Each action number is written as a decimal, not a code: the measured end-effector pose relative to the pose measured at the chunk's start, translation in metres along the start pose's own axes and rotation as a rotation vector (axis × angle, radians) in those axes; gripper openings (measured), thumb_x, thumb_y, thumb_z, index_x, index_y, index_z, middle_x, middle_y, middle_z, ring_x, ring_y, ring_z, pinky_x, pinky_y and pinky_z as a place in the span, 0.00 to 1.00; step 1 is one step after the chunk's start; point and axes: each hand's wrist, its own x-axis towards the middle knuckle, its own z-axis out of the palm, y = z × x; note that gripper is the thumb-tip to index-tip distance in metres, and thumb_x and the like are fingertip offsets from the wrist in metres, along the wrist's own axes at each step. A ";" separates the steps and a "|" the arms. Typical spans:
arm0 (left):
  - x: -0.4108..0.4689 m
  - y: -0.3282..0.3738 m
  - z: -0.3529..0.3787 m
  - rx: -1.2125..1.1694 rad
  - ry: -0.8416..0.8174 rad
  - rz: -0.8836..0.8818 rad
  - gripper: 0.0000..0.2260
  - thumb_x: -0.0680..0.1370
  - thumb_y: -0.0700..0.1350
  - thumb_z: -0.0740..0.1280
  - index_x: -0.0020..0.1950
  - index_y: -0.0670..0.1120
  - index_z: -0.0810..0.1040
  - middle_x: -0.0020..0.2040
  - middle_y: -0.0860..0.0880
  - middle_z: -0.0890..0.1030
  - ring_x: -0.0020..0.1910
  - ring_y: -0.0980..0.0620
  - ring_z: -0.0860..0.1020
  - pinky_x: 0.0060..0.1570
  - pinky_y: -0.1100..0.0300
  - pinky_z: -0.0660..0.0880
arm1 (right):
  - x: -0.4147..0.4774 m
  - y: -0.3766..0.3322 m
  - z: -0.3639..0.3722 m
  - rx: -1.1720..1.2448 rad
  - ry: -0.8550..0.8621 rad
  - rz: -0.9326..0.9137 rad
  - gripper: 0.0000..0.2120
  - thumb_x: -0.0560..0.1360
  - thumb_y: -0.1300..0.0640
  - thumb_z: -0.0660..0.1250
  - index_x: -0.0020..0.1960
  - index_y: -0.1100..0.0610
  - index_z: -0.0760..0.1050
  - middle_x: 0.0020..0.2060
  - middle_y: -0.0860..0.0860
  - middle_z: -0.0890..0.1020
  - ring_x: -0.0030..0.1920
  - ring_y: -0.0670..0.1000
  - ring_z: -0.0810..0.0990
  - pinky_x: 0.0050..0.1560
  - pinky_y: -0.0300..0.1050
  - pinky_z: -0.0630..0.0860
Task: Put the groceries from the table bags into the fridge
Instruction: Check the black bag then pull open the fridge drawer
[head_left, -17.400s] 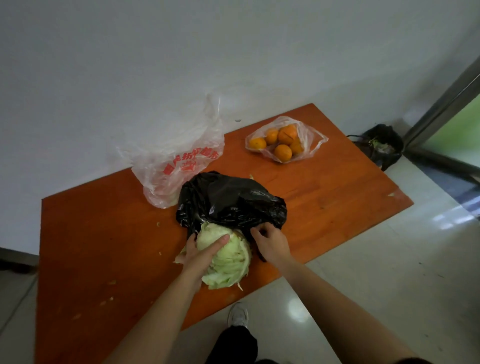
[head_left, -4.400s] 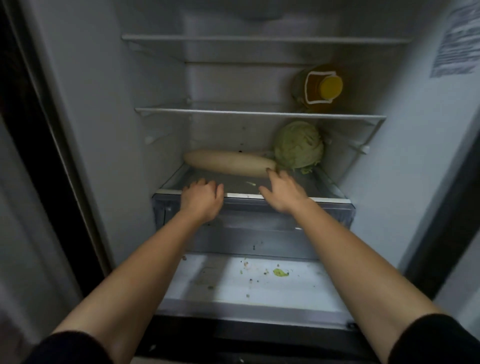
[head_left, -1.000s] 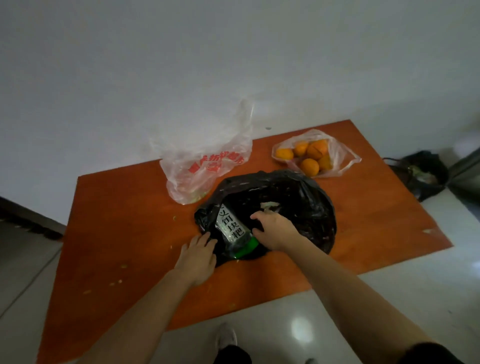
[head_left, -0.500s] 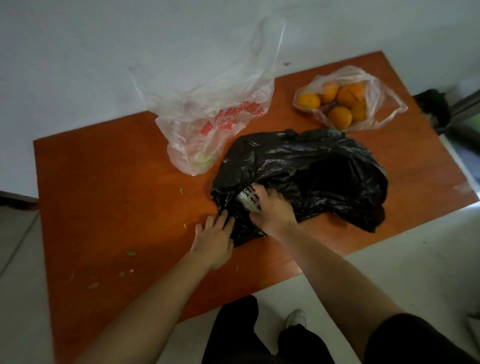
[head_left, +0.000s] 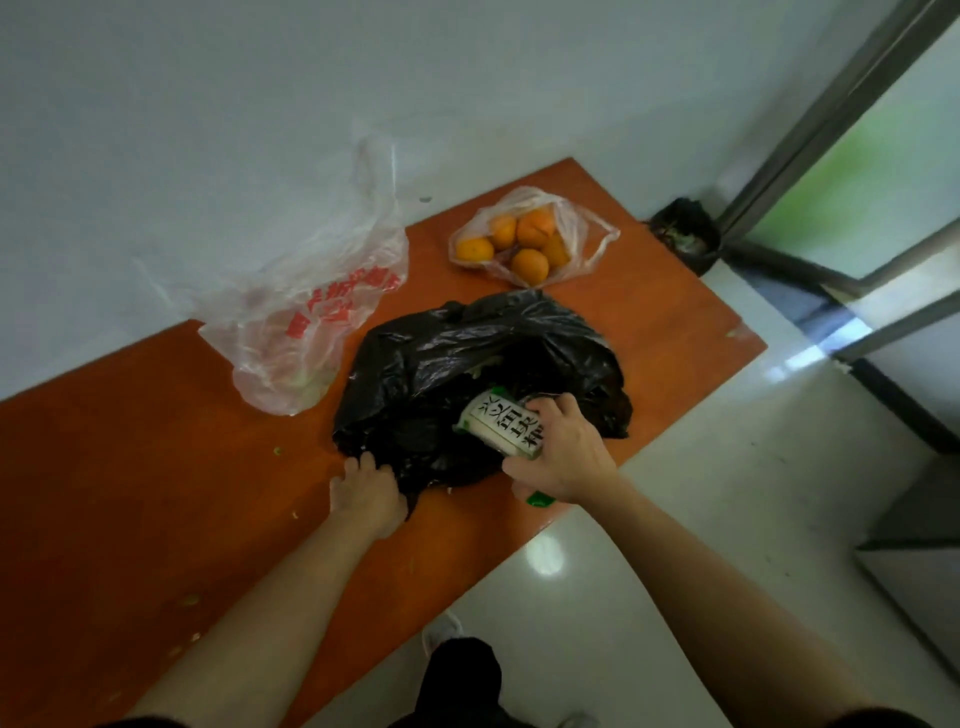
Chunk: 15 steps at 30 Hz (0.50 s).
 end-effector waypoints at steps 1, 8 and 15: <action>-0.004 0.005 -0.004 0.005 0.009 -0.015 0.24 0.82 0.56 0.57 0.74 0.46 0.65 0.71 0.43 0.63 0.69 0.41 0.62 0.66 0.47 0.67 | -0.010 0.009 -0.009 0.013 0.015 0.018 0.43 0.63 0.35 0.71 0.72 0.51 0.64 0.55 0.48 0.66 0.52 0.51 0.73 0.48 0.45 0.77; -0.052 0.090 -0.029 0.058 0.362 0.104 0.20 0.81 0.56 0.57 0.70 0.47 0.67 0.65 0.43 0.67 0.64 0.42 0.66 0.60 0.48 0.70 | -0.109 0.073 -0.067 0.096 0.300 0.050 0.41 0.64 0.34 0.69 0.73 0.50 0.66 0.53 0.47 0.67 0.50 0.49 0.73 0.47 0.43 0.79; -0.155 0.268 -0.024 0.200 0.552 0.375 0.21 0.80 0.54 0.60 0.71 0.47 0.68 0.71 0.43 0.66 0.70 0.42 0.64 0.65 0.46 0.67 | -0.290 0.180 -0.110 0.127 0.670 0.130 0.45 0.63 0.39 0.75 0.75 0.54 0.66 0.55 0.46 0.67 0.49 0.43 0.71 0.43 0.27 0.72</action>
